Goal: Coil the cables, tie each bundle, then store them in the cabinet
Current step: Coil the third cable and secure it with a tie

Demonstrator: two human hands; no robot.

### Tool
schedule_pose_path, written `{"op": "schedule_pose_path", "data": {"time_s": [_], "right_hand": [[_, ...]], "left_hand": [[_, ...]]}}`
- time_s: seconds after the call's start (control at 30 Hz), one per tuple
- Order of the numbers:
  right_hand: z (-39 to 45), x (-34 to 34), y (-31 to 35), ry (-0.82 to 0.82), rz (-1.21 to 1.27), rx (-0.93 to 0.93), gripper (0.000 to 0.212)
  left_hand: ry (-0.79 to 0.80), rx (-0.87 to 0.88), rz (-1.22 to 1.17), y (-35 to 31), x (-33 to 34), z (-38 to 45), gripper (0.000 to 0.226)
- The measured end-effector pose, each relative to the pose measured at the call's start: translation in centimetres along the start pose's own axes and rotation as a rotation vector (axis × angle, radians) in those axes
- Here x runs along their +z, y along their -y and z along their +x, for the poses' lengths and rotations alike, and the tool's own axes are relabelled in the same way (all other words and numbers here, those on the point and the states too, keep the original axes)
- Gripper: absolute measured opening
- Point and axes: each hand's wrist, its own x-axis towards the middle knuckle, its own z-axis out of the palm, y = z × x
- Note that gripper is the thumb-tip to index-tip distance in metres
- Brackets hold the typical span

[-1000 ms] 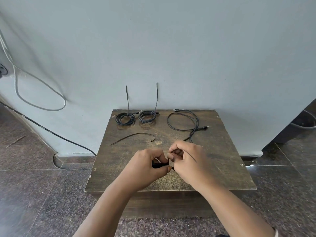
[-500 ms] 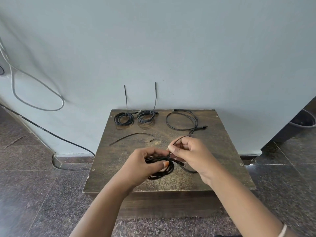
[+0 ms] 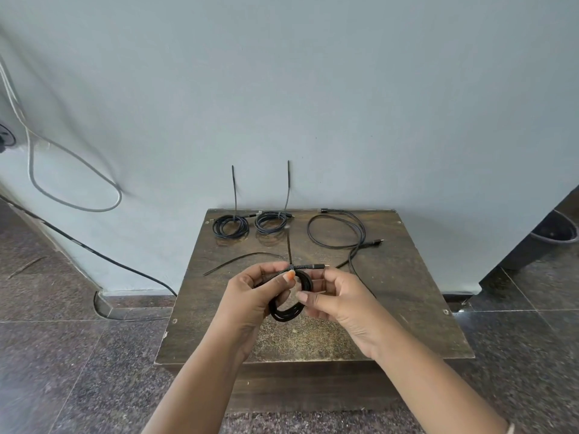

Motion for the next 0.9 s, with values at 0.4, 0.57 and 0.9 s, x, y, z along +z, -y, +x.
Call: {"op": "schedule_pose_path", "data": {"time_s": [0.4, 0.57, 0.9], "right_hand": [[6.1, -0.3, 0.3, -0.337, 0.153, -0.040, 0.013], [10.5, -0.4, 0.8, -0.350, 0.351, 0.061, 0.006], [14.2, -1.7, 0.5, -0.454, 0.319, 0.038, 0.013]], "left_hand": [[-0.159, 0.043, -0.111, -0.2, 0.4, 0.5, 0.056], [-0.185, 0.051, -0.078, -0.3, -0.2, 0.8, 0.038], [-0.181, 0.044, -0.070, -0.5, -0.6, 1.1, 0.036]]}}
